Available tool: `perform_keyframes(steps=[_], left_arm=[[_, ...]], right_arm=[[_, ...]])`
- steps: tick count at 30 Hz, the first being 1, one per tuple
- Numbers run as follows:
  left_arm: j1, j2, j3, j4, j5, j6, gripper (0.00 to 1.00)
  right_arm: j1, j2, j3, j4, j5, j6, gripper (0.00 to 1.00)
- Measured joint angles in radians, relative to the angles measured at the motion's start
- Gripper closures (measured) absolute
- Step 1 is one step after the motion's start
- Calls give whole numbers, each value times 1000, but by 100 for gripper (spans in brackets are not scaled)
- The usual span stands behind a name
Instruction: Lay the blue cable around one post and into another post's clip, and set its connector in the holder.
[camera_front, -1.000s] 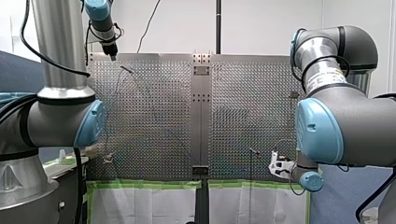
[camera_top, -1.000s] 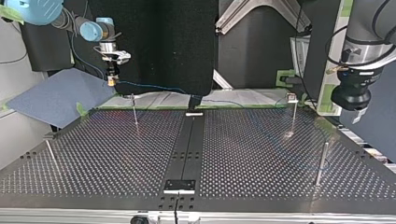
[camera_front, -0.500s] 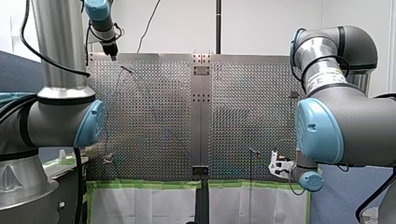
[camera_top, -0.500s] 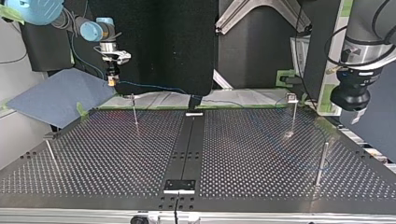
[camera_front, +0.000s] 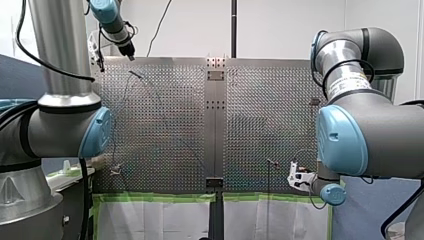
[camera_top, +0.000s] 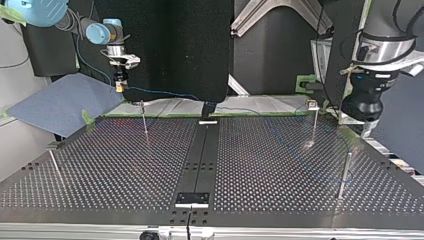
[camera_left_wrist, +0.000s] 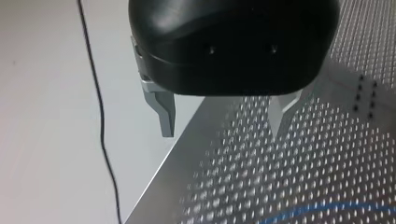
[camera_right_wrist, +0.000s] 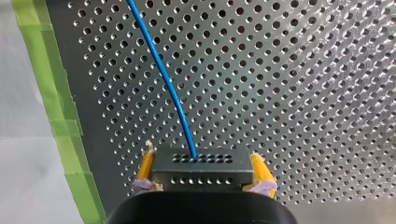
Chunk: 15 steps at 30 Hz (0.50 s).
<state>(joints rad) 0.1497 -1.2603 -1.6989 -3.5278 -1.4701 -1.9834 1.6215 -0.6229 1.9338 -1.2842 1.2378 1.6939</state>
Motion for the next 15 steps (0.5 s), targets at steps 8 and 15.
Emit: perform_keyframes(steps=[8,15], left_arm=[[-25,69,-73,74,74,-57,0],[-46,89,-137,139,138,-121,0]], right_arm=[[0,0,0,0,0,0,100],[1,0,0,2,0,-1,100]])
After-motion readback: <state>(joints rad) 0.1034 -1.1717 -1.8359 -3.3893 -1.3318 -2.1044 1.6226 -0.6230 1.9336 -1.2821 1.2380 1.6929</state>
